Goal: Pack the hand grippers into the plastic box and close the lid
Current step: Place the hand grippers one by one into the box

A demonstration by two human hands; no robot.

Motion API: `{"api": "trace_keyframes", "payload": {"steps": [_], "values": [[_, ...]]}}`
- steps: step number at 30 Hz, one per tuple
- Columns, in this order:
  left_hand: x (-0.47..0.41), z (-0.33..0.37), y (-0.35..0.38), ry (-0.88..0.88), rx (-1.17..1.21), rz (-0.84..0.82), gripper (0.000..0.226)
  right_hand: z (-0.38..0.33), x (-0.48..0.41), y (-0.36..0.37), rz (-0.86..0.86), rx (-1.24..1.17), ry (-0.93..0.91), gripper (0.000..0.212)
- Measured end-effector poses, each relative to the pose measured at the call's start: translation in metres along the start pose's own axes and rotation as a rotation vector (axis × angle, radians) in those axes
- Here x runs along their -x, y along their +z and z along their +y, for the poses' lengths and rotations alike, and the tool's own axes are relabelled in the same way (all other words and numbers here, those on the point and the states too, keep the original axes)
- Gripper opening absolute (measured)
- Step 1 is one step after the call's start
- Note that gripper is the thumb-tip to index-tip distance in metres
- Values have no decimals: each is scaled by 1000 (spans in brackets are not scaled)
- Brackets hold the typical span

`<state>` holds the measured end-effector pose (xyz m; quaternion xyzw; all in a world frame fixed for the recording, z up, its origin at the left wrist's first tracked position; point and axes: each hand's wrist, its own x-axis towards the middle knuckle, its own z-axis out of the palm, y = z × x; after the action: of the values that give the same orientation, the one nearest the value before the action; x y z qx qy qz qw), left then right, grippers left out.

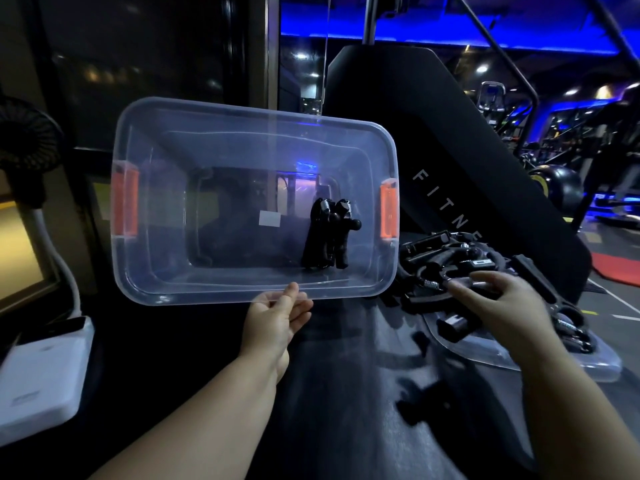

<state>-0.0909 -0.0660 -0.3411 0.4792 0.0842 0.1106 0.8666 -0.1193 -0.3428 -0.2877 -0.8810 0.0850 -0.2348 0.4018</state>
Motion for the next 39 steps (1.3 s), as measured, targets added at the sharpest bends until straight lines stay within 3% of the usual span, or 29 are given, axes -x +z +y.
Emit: {"api": "trace_keyframes", "payload": {"steps": [2, 5, 10, 17, 21, 27, 39], "values": [[0, 0, 0, 0, 0, -2, 16, 1, -1, 7, -139, -134, 70, 84], [0, -1, -1, 1, 2, -7, 21, -1, 1, 14, -325, -213, 63, 58], [0, -1, 0, 0, 5, 0, 21, 4, -3, 11, -509, -230, 32, 59], [1, 0, 2, 4, -3, 14, 13, -1, -1, 25, -309, 91, -148, 37], [2, 0, 2, 2, 0, 18, 13, 2, 3, 34, -219, 227, -323, 35], [2, 1, 2, -3, 6, 10, 14, -9, 9, 36, -59, 289, -373, 36], [1, -1, 1, 2, 7, 7, 13, -16, 18, 75, -260, 156, -154, 22]]}}
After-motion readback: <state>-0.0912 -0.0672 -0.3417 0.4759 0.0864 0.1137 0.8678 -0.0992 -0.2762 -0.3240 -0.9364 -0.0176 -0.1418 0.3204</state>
